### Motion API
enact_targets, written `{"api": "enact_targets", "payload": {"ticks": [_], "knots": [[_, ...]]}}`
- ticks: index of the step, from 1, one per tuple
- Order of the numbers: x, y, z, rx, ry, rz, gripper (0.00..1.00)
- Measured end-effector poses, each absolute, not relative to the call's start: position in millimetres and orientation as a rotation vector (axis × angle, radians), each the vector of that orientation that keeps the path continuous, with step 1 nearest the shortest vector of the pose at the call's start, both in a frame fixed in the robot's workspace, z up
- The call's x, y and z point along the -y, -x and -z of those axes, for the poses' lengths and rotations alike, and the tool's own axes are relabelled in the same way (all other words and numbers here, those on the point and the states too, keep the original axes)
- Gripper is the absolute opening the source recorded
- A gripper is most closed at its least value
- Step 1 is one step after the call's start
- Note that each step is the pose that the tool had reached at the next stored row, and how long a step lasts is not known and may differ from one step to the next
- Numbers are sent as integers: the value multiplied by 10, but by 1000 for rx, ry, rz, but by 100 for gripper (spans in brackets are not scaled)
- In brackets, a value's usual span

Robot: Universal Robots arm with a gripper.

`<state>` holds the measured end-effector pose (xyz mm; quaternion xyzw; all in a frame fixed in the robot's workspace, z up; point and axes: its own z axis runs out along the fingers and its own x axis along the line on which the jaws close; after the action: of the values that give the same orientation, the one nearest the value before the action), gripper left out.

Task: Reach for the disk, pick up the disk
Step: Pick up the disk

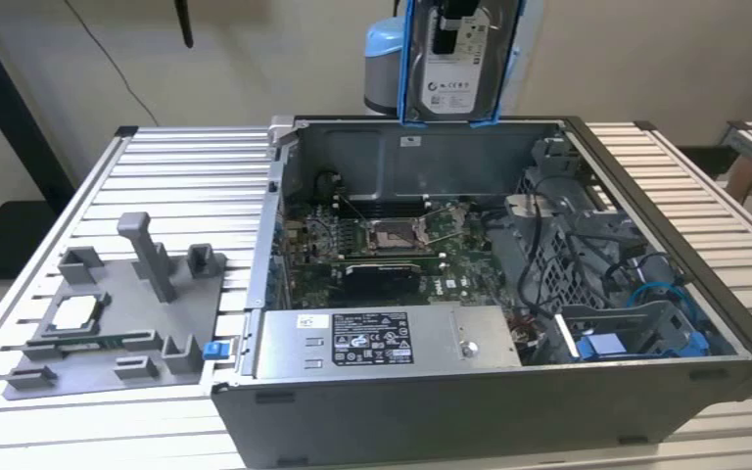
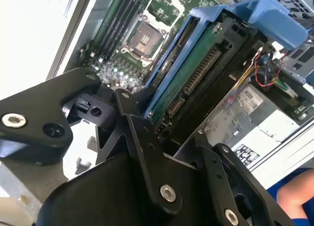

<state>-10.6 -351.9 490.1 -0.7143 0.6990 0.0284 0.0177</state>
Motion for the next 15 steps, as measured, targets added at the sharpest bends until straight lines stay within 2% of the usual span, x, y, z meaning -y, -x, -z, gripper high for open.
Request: {"api": "enact_targets", "payload": {"ticks": [6, 15], "knots": [[3531, 101, -4900, -2171, 2219, -88, 0], [3794, 85, -4897, -2172, 2218, -89, 0]]}}
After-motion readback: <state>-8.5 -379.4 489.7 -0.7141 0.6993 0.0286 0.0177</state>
